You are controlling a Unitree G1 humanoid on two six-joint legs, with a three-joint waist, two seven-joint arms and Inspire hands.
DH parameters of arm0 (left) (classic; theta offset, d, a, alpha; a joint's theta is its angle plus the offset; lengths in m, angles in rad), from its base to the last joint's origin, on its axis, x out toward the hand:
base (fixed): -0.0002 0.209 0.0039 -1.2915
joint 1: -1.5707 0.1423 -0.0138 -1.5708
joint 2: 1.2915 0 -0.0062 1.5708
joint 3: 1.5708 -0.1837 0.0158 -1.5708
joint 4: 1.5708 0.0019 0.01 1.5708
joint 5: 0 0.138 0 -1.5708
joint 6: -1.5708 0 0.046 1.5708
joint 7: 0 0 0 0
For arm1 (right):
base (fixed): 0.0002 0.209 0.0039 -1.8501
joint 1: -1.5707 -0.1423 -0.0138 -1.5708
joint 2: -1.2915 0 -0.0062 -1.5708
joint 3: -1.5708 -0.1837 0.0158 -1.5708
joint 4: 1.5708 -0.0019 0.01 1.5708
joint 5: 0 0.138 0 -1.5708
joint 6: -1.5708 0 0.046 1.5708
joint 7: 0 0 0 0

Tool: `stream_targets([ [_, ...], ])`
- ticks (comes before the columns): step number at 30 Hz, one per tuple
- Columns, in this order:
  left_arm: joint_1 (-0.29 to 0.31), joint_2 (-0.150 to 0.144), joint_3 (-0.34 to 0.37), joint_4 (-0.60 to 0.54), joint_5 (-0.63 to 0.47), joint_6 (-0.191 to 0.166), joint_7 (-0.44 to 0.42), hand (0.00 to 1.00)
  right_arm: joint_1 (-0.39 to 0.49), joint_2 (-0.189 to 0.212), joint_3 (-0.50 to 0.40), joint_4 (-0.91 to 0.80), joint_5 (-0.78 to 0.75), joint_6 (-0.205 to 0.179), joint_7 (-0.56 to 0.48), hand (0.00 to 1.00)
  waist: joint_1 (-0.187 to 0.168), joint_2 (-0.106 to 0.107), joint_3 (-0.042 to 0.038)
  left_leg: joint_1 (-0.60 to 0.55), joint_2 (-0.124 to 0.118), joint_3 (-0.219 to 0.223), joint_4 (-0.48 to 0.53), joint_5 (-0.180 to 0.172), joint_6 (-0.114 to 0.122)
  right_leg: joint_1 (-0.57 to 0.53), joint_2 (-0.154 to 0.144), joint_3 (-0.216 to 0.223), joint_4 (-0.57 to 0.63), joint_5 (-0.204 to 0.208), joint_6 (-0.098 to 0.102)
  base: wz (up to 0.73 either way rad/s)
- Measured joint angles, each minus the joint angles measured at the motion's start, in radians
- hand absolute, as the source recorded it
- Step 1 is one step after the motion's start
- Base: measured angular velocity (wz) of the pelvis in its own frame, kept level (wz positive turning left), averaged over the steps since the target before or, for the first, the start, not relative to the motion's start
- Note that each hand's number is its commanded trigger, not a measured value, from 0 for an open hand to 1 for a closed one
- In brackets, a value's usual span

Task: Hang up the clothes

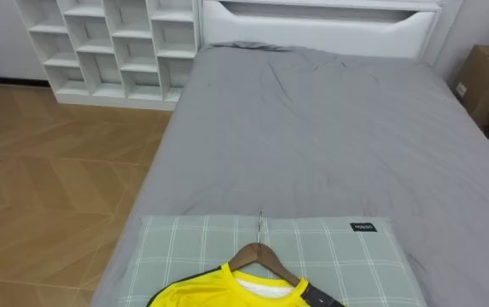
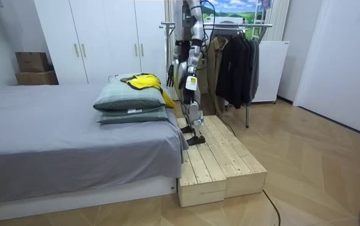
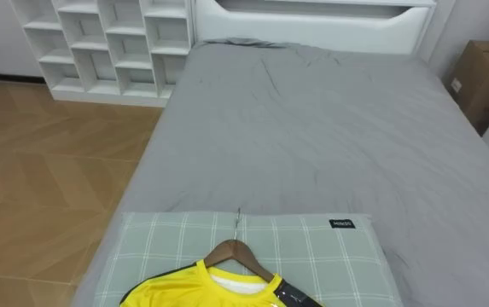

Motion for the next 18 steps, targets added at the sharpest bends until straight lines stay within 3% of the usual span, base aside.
stream_targets([
  [18, 0.000, 0.001, 0.006, 0.002, 0.000, 0.000, -0.016, 0.00, 0.000, 0.018, -0.002, 0.002, 0.001, 0.000, 0.040, 0.00, -0.001, -0.006, 0.0029, 0.000, 0.000, -0.005, 0.001, 0.000, 0.000, 0.000, 0.000, -0.003, 0.000, 0.000, 0.000, 0.00],
])
